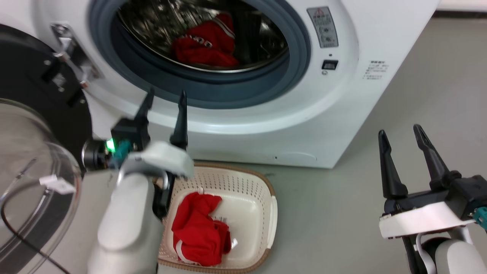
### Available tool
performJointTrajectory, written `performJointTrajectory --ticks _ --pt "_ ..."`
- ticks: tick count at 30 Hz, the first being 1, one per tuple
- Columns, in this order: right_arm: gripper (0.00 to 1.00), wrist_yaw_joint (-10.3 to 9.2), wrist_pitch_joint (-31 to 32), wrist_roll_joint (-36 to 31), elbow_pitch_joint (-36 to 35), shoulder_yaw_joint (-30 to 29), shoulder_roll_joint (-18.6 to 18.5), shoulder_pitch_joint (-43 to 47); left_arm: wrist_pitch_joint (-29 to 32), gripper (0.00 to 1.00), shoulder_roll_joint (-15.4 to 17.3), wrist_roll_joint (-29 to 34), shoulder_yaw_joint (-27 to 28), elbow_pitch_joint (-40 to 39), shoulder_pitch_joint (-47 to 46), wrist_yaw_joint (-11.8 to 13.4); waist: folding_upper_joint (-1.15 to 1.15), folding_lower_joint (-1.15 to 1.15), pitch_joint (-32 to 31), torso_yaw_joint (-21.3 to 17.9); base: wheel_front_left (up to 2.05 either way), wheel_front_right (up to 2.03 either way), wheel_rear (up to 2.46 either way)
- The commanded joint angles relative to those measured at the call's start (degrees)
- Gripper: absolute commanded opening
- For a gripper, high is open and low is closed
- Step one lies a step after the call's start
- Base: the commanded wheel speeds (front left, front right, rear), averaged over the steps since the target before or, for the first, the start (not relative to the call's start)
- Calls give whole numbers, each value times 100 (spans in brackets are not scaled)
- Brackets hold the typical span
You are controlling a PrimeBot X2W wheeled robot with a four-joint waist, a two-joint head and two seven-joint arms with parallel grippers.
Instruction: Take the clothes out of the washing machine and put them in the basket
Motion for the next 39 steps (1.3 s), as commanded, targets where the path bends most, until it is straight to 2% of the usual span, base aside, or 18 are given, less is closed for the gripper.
performJointTrajectory --ticks 1,14,22,30,39 --pt "100 -3 1 -18 -54 41 3 -109 -13 100 46 30 23 166 -299 -23 0 1 279 -132 0 0 0" --pt "100 -2 -277 174 11 471 5 -629 32 100 546 187 115 1890 -2552 -55 0 1 1352 -867 0 0 0" --pt "100 -2 -516 454 201 721 6 -875 518 100 1029 376 -33 2960 -4084 -88 0 1 1930 -1368 0 0 0" --pt "100 -2 -689 783 380 1085 6 -1121 1494 100 1684 700 -297 3726 -5262 -109 0 1 2580 -1840 0 0 0" --pt "100 -2 -746 1112 500 1385 7 -1383 3141 100 2364 952 -577 4217 -6314 -252 0 1 3249 -2252 0 0 0"
